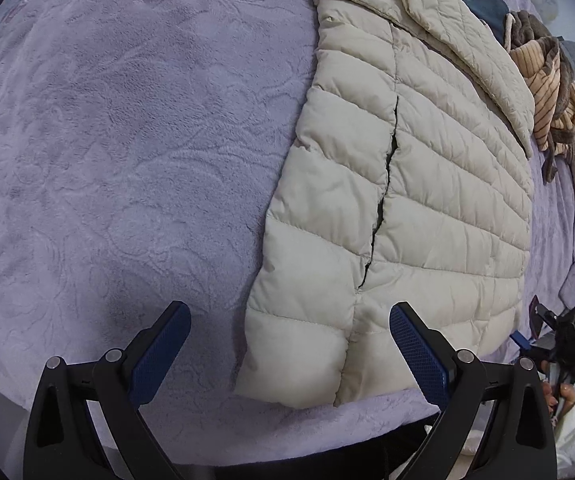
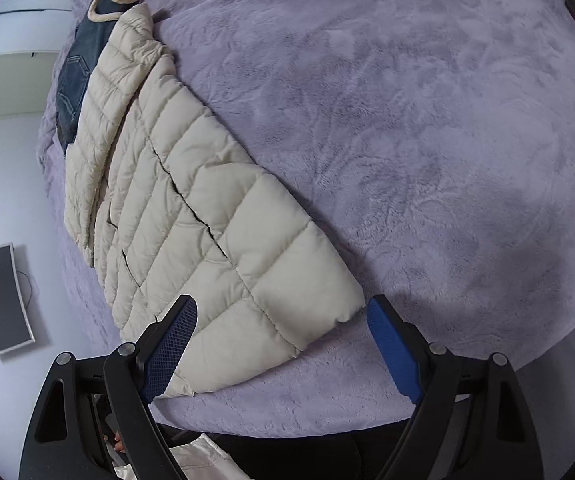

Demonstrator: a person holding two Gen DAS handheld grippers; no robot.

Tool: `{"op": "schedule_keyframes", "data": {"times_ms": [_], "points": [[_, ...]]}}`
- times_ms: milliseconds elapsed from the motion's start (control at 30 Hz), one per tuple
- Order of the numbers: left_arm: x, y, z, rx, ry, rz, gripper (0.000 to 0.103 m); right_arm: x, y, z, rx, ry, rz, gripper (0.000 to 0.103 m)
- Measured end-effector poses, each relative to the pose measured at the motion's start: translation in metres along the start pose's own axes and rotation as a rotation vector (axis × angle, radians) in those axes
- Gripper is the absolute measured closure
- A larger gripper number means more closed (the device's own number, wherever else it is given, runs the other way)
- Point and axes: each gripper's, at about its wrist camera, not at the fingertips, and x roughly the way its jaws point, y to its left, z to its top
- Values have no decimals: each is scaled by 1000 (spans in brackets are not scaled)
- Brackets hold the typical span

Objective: Fold large clothes
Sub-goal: 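Move both tools to the jacket hem and grasp it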

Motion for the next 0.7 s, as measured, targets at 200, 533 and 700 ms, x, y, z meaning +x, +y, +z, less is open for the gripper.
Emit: {"op": "schedule_keyframes", "data": {"times_ms": [200, 533, 700], "points": [[20, -20, -2, 32, 58, -56, 3, 34, -7, -4, 79, 35, 131, 14], [37, -46, -1, 67, 74, -73, 4, 60, 39, -9, -15, 111, 233, 14], [32, -38, -2, 66, 84, -60, 54, 52, 40, -9, -13, 103, 232, 14]]}}
